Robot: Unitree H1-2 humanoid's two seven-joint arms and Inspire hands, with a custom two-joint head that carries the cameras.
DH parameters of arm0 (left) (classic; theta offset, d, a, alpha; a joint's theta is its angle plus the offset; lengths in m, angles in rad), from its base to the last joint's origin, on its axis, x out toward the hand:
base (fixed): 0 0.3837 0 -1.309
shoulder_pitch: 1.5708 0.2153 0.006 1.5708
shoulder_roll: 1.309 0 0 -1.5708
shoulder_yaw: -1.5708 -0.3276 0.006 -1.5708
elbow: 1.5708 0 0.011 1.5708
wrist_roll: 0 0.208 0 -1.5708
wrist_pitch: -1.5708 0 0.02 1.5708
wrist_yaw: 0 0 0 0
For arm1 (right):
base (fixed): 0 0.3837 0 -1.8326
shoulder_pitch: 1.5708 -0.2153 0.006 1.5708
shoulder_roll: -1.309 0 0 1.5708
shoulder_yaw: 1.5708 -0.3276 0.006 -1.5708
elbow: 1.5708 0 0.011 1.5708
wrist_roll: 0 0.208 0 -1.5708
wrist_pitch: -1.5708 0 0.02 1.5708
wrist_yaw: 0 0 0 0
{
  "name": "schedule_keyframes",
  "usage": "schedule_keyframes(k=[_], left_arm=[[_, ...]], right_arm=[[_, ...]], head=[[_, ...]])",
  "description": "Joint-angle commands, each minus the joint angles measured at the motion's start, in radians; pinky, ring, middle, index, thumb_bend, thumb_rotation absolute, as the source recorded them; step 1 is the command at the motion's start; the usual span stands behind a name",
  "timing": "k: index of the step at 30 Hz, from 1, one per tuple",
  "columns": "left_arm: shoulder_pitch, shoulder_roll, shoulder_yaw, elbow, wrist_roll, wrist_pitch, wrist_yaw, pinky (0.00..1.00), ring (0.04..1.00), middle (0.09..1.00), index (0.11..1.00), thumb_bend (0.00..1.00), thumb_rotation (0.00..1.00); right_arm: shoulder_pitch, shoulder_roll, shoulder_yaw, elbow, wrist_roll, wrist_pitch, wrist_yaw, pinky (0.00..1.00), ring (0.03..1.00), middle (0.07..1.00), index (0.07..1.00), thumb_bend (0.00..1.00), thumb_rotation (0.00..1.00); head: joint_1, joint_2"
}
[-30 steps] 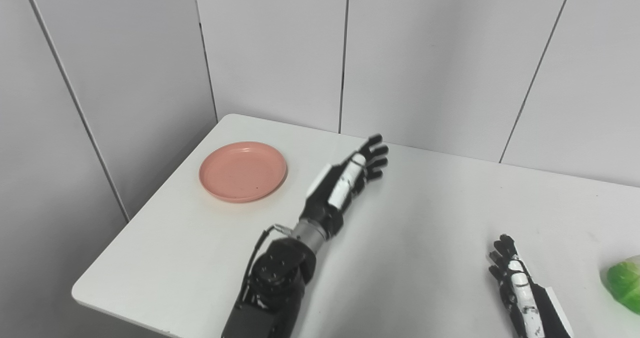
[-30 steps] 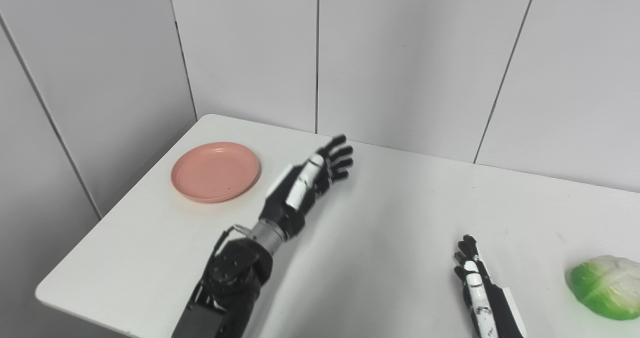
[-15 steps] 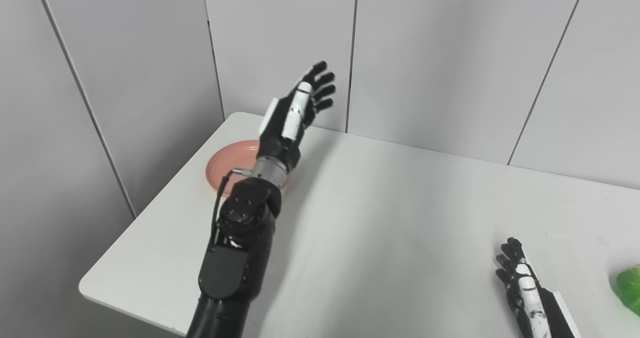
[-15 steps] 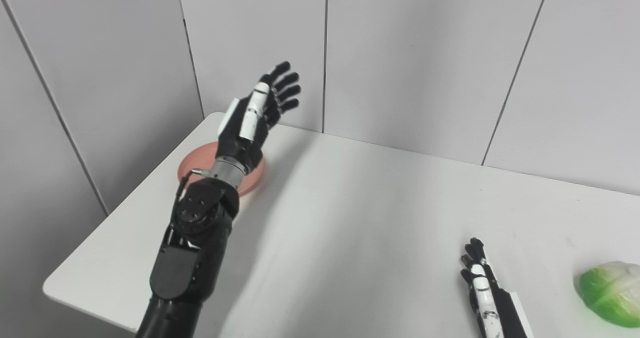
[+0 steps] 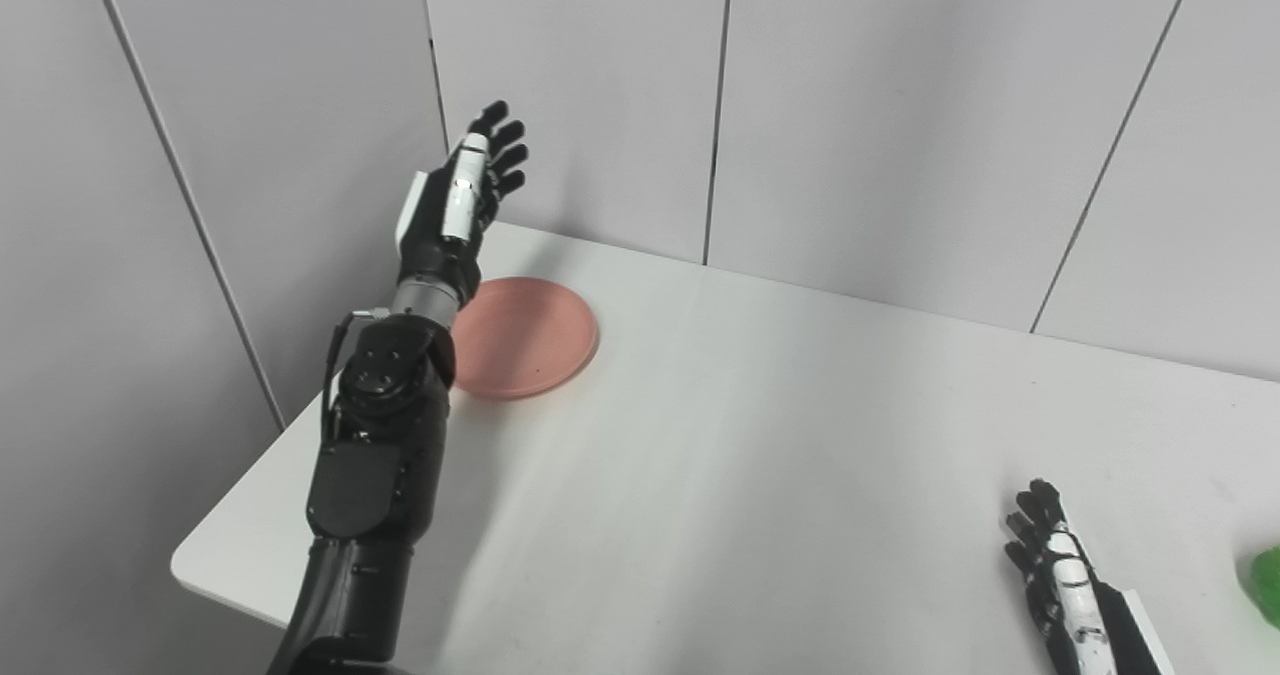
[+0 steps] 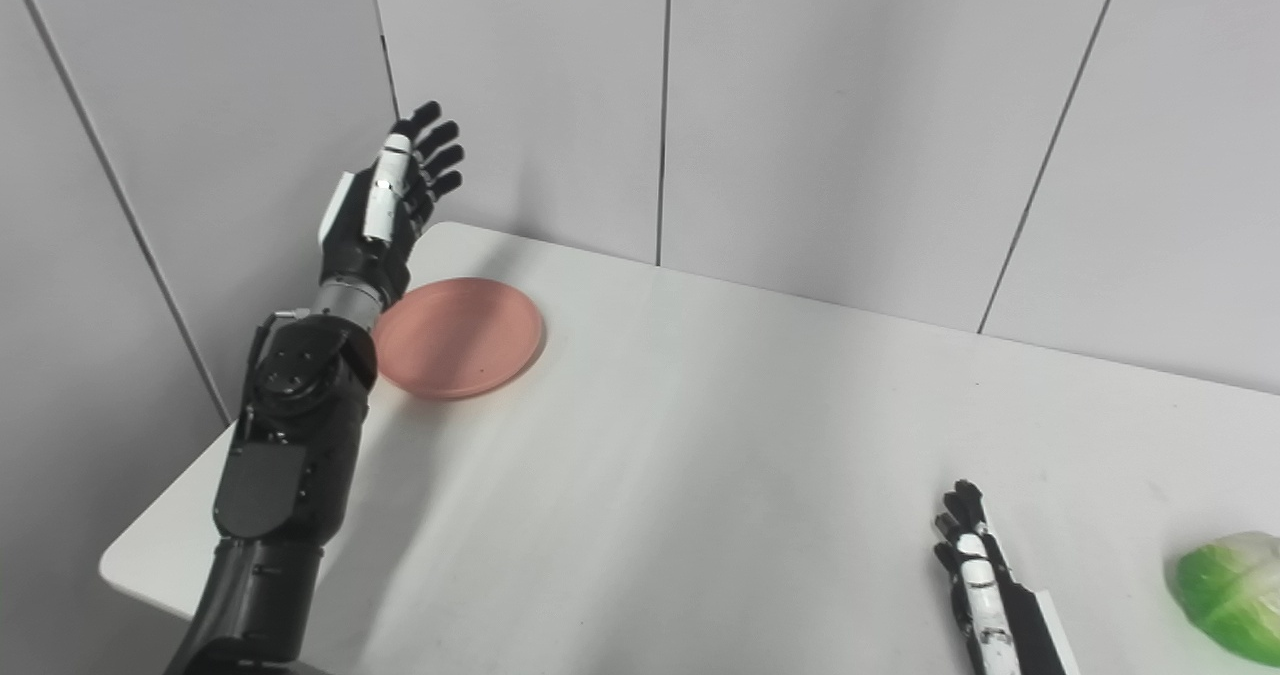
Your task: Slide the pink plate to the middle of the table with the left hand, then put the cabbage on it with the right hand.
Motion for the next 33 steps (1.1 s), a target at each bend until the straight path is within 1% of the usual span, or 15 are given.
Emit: schedule_keyframes(k=[1, 4, 8, 11, 16, 20, 24, 27, 33], left_arm=[[-0.057, 0.043, 0.019, -0.011, -0.017, -0.029, 0.011, 0.88, 0.898, 0.899, 0.889, 0.40, 1.00], [-0.054, 0.061, 0.039, 0.005, -0.031, -0.026, 0.012, 0.91, 0.910, 0.906, 0.887, 0.39, 1.00], [-0.050, 0.089, 0.054, 0.036, -0.037, -0.029, 0.011, 0.88, 0.905, 0.904, 0.888, 0.38, 1.00], [-0.048, 0.105, 0.064, 0.058, -0.045, -0.030, 0.008, 0.89, 0.915, 0.912, 0.897, 0.38, 1.00], [-0.046, 0.113, 0.092, 0.093, -0.072, -0.027, 0.022, 0.90, 0.919, 0.915, 0.900, 0.39, 1.00], [-0.045, 0.122, 0.103, 0.137, -0.074, -0.044, 0.025, 0.88, 0.913, 0.907, 0.890, 0.39, 1.00], [-0.046, 0.125, 0.114, 0.170, -0.081, -0.055, 0.022, 0.88, 0.908, 0.904, 0.885, 0.39, 1.00], [-0.043, 0.129, 0.117, 0.195, -0.087, -0.061, 0.018, 0.89, 0.907, 0.903, 0.881, 0.38, 1.00], [-0.044, 0.134, 0.117, 0.261, -0.097, -0.078, 0.016, 0.91, 0.914, 0.908, 0.887, 0.38, 1.00]], right_arm=[[0.020, -0.014, -0.008, -0.009, 0.004, 0.039, 0.007, 1.00, 1.000, 1.000, 1.000, 0.08, 1.00], [0.021, -0.016, -0.006, -0.014, -0.002, 0.040, 0.004, 1.00, 1.000, 1.000, 1.000, 0.09, 1.00], [0.019, -0.018, -0.005, -0.008, -0.005, 0.031, 0.005, 1.00, 1.000, 1.000, 1.000, 0.08, 1.00], [0.019, -0.016, -0.005, -0.009, -0.005, 0.035, 0.003, 1.00, 1.000, 1.000, 1.000, 0.07, 1.00], [0.019, -0.015, -0.005, -0.015, -0.003, 0.042, 0.004, 1.00, 1.000, 1.000, 1.000, 0.07, 1.00], [0.020, -0.015, -0.006, -0.019, 0.005, 0.047, 0.007, 1.00, 1.000, 1.000, 1.000, 0.07, 1.00], [0.022, -0.013, -0.007, -0.029, 0.004, 0.060, 0.003, 1.00, 1.000, 1.000, 1.000, 0.06, 1.00], [0.020, -0.015, -0.007, -0.022, 0.004, 0.053, 0.006, 1.00, 1.000, 1.000, 1.000, 0.06, 1.00], [0.024, -0.015, -0.005, -0.036, 0.000, 0.063, 0.004, 1.00, 1.000, 1.000, 1.000, 0.07, 1.00]], head=[[-0.001, 0.002], [0.000, 0.003], [0.001, 0.002], [-0.004, 0.000], [-0.002, -0.001], [0.001, 0.000], [0.002, 0.004], [0.002, 0.005], [0.001, 0.009]])
